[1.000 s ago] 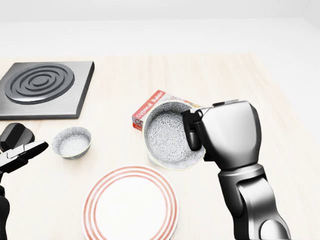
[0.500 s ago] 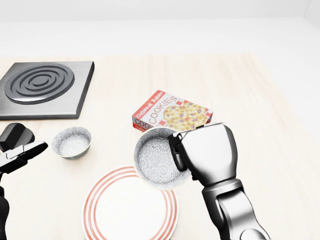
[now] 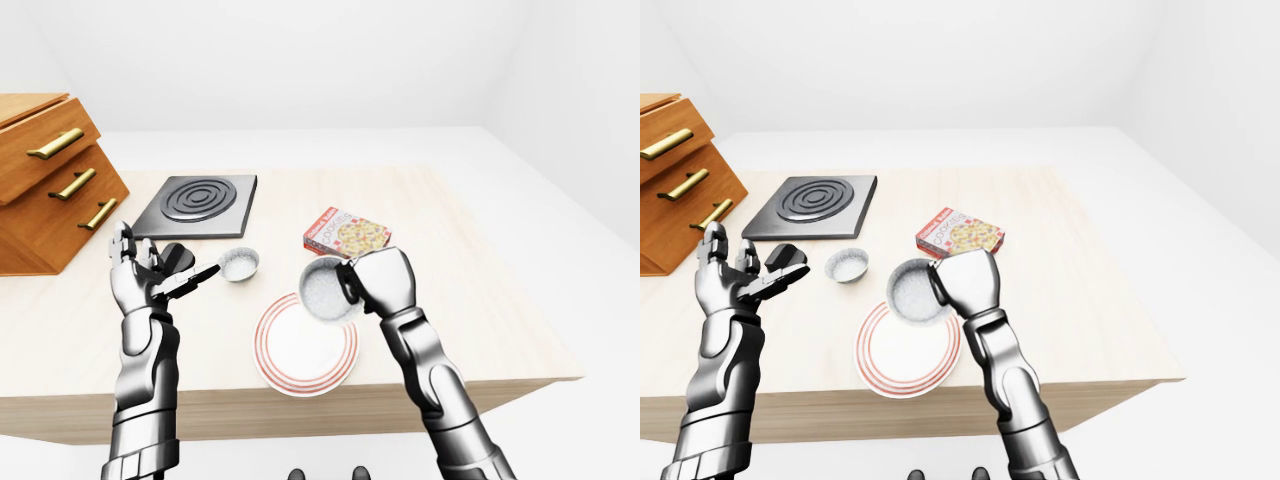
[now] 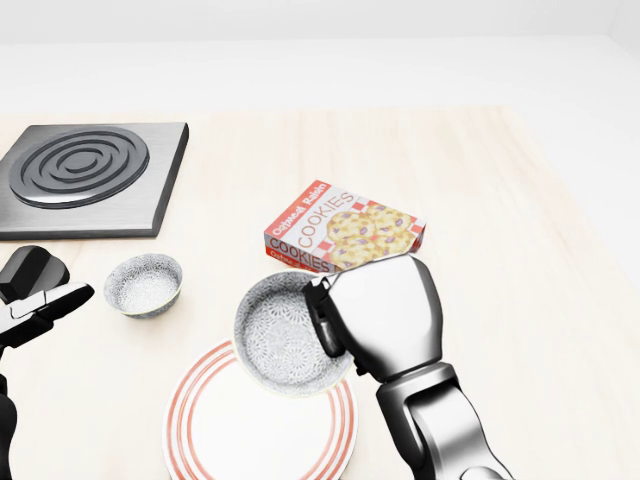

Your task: Pick the akita bowl next to the plate and place it on the plate.

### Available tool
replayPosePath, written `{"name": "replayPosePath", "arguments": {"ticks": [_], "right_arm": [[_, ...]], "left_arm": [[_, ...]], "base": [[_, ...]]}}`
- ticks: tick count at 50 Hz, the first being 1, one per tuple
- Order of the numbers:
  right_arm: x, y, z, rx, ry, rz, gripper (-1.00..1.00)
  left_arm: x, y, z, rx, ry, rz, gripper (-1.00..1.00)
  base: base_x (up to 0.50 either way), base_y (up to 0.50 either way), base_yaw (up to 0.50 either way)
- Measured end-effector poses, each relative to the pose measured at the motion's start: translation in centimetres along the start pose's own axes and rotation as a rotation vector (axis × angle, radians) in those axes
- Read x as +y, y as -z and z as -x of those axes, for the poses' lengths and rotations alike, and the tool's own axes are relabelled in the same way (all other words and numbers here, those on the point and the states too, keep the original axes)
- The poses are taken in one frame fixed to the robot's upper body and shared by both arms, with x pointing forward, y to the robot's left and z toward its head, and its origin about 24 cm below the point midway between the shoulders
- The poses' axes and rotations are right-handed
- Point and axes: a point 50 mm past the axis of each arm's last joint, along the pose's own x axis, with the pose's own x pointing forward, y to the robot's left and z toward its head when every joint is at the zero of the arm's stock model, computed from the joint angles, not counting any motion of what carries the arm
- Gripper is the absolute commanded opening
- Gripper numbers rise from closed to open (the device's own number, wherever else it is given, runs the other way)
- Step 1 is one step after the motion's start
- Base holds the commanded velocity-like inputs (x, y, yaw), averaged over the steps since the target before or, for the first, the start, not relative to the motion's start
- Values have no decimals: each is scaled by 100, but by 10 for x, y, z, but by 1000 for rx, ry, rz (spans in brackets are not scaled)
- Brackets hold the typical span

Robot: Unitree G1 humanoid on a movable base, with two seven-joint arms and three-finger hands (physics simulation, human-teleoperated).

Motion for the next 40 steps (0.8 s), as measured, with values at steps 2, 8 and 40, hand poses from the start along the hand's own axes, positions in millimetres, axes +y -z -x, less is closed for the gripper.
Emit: {"name": "replayPosePath", "arguments": {"ticks": [2, 8, 40], "right_arm": [[0, -2, 0, -4, -10, -6, -100], [3, -7, 2, -13, -39, -19, -100], [21, -13, 13, -21, -170, -35, -100]], "left_arm": [[0, 0, 0, 0, 0, 0, 100], [0, 0, 0, 1, -1, 1, 100], [0, 1, 0, 4, 1, 2, 100]], "base": [[0, 0, 0], [0, 0, 0], [0, 0, 0]]}}
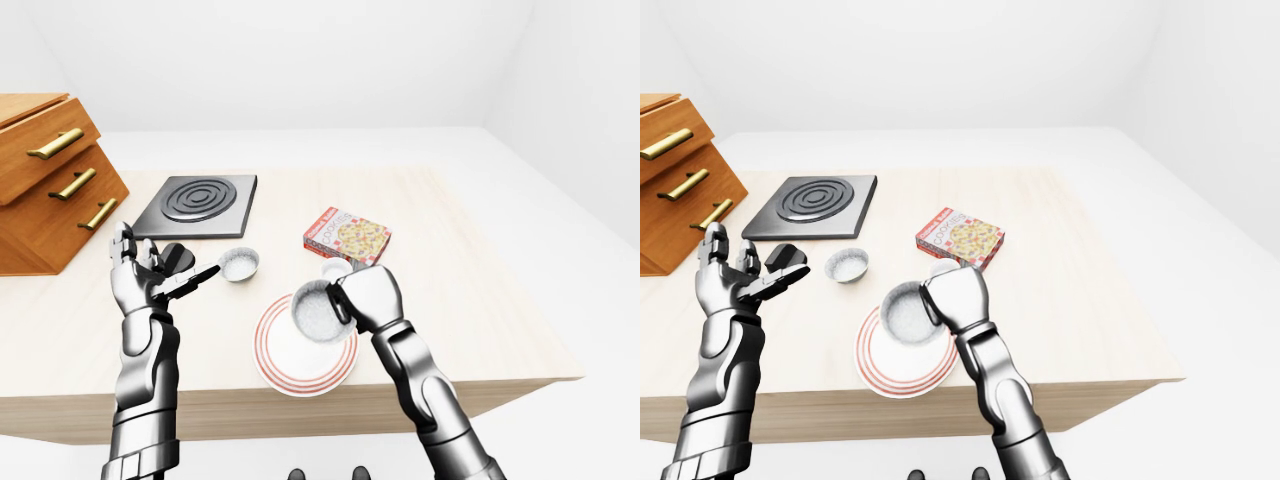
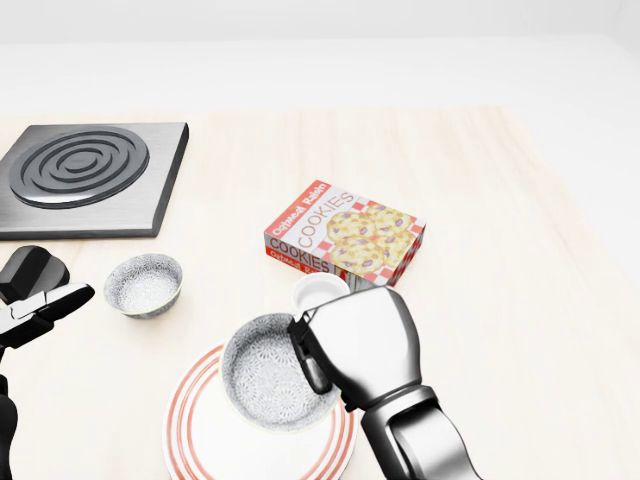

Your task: Pick the akita bowl next to the plate and place it on the plate.

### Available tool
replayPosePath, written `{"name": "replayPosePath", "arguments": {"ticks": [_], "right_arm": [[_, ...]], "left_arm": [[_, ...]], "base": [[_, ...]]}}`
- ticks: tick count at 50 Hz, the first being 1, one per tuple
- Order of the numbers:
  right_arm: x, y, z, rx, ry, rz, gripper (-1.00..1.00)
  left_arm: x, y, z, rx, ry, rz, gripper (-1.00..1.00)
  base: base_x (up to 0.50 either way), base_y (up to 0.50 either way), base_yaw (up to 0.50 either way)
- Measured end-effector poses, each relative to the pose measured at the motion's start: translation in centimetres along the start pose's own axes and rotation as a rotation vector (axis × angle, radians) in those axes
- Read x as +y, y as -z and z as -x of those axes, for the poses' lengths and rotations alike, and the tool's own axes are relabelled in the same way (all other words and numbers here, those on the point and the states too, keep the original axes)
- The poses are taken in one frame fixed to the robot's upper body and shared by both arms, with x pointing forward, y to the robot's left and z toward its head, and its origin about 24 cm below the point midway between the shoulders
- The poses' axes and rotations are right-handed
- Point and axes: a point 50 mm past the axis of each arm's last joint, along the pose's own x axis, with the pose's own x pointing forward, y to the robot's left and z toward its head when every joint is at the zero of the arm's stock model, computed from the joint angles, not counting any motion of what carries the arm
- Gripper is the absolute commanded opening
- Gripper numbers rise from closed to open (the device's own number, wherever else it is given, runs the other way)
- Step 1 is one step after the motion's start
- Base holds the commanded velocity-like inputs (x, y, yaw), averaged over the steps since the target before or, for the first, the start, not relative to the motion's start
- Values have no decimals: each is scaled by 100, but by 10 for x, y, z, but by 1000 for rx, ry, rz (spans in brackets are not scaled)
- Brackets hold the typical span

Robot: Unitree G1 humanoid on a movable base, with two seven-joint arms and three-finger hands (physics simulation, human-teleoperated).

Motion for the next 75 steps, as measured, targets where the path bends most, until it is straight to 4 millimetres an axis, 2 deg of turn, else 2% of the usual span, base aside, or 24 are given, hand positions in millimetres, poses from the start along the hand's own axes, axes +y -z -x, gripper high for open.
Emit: {"name": "replayPosePath", "arguments": {"ticks": [17, 45, 75], "right_arm": [[11, -4, -2, -14, -31, 20, -100], [25, -18, 6, -53, -69, 40, -100], [51, -20, 3, -66, -98, 48, -100]], "left_arm": [[0, -1, 0, 0, 0, 0, 100], [0, -1, 0, 1, 0, 2, 100], [0, 0, 0, 2, -1, 3, 100]], "base": [[0, 0, 0], [0, 0, 0], [0, 0, 0]]}}
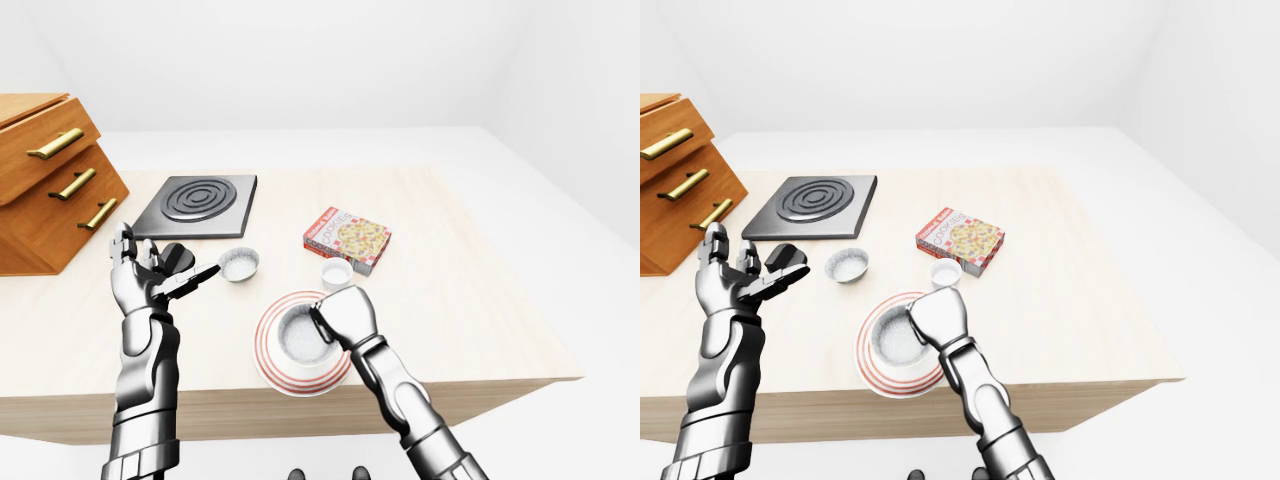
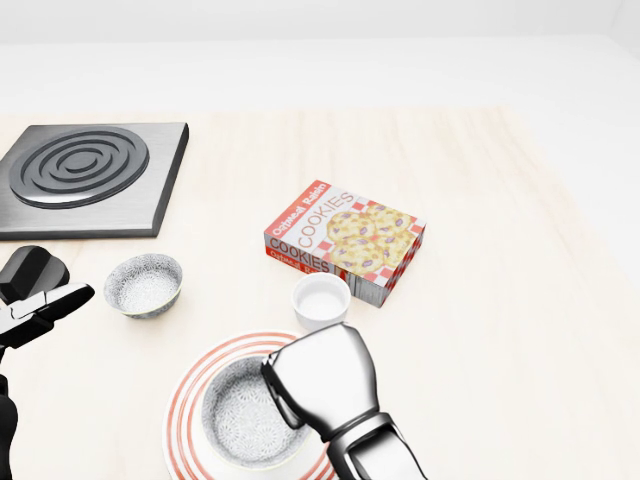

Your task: Pick the akita bowl next to the plate and place it on the plate.

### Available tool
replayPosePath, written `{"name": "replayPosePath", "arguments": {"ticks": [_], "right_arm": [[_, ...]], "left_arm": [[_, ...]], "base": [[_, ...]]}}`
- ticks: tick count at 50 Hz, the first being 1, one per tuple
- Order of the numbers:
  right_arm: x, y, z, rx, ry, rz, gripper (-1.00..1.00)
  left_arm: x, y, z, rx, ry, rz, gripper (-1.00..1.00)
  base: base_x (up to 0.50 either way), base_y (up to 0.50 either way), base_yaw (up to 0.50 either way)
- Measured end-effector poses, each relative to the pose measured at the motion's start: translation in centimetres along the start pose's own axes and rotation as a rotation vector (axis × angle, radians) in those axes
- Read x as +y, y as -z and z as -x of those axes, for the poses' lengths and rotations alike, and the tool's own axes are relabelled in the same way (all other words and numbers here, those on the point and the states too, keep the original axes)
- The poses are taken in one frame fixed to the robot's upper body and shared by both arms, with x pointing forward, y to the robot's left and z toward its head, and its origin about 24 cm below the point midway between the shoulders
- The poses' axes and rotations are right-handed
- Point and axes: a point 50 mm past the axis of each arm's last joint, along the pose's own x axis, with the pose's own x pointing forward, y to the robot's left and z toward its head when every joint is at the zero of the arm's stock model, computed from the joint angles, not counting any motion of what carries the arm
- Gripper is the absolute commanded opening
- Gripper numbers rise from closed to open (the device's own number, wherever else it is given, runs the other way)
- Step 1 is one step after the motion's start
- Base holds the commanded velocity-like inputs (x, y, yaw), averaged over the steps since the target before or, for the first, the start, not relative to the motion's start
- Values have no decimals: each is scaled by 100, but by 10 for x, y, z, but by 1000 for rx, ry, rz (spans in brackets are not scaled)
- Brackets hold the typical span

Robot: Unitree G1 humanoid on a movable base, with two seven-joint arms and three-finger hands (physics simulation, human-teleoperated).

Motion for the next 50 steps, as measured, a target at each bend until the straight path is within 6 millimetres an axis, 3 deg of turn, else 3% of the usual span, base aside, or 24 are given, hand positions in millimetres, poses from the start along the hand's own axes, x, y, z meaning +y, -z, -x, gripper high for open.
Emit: {"name": "replayPosePath", "arguments": {"ticks": [50], "right_arm": [[34, 8, -9, 6, 1, 12, -100]], "left_arm": [[0, 0, 0, 0, 0, 1, 100]], "base": [[0, 0, 0]]}}
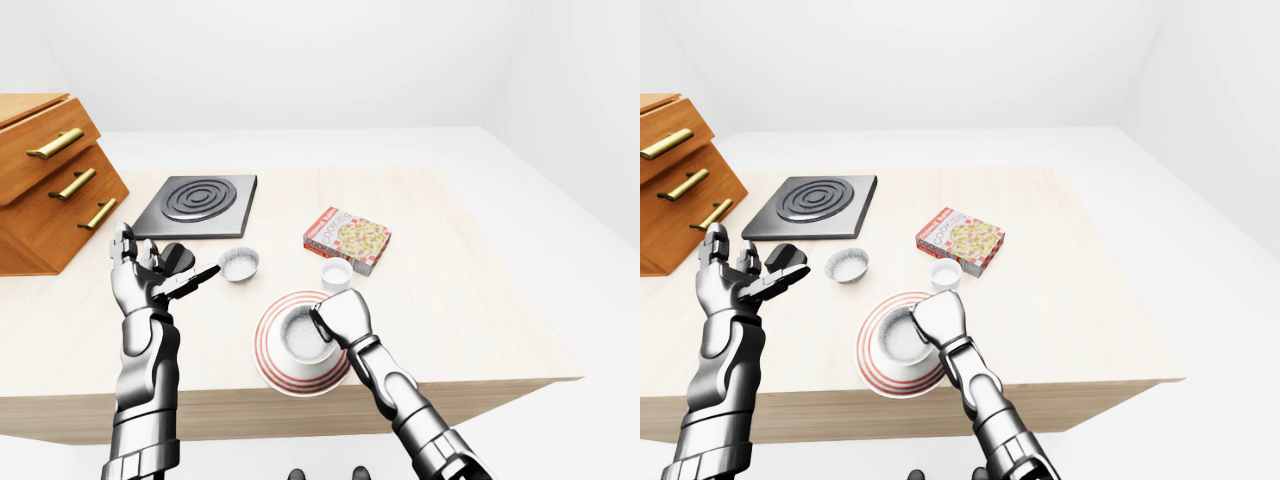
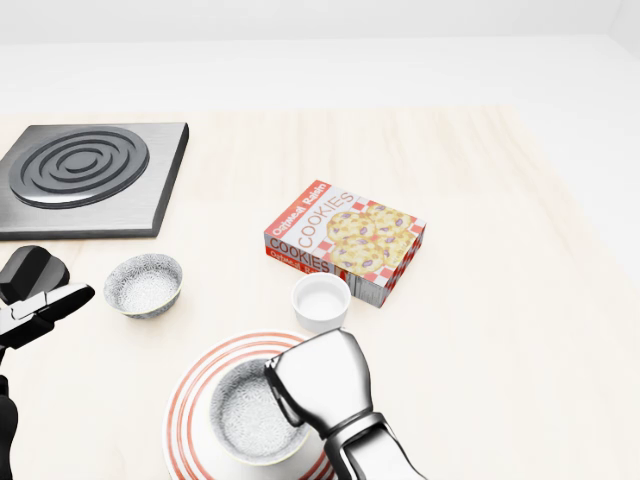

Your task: Pick the akita bowl next to the plate and place it on the plate.

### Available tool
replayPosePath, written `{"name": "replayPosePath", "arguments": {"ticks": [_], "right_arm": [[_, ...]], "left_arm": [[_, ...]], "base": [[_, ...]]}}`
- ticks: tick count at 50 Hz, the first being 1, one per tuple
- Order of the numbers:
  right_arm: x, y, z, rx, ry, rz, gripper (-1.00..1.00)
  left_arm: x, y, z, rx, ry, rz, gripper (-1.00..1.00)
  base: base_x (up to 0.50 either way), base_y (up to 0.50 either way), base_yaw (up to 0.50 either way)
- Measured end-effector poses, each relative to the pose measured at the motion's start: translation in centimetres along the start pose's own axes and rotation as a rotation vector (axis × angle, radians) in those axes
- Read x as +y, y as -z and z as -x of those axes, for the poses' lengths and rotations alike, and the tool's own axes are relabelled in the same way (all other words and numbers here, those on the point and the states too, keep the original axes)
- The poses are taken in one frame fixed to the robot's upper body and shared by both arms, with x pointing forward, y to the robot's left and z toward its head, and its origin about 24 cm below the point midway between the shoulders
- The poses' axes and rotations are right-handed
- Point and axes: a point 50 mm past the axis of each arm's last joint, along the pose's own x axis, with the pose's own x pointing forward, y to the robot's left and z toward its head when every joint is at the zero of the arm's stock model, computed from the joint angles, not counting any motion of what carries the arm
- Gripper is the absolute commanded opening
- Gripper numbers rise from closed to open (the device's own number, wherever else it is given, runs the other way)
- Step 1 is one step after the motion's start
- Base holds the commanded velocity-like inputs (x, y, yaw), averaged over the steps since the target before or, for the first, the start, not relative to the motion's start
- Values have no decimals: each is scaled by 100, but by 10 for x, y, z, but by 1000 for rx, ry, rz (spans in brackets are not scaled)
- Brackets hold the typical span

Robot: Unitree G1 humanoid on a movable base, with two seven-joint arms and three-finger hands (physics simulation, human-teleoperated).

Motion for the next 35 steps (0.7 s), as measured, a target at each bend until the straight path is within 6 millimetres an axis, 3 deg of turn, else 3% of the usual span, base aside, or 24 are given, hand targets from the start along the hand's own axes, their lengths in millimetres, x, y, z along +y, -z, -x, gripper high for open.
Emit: {"name": "replayPosePath", "arguments": {"ticks": [30, 31, 32, 35], "right_arm": [[7, 1, 0, 3, -10, -4, -100], [7, 1, 0, 3, -11, -5, 47], [7, 1, 0, 5, -11, -8, 100], [7, 2, 0, 5, -9, -1, 100]], "left_arm": [[0, 0, 0, -1, 0, 0, 100], [0, 0, 0, -1, 0, 0, 100], [0, 0, 0, -1, 0, 0, 100], [0, 0, 0, -1, 0, 0, 100]], "base": [[0, 0, 0], [0, 0, 0], [0, 0, 0], [0, 0, 0]]}}
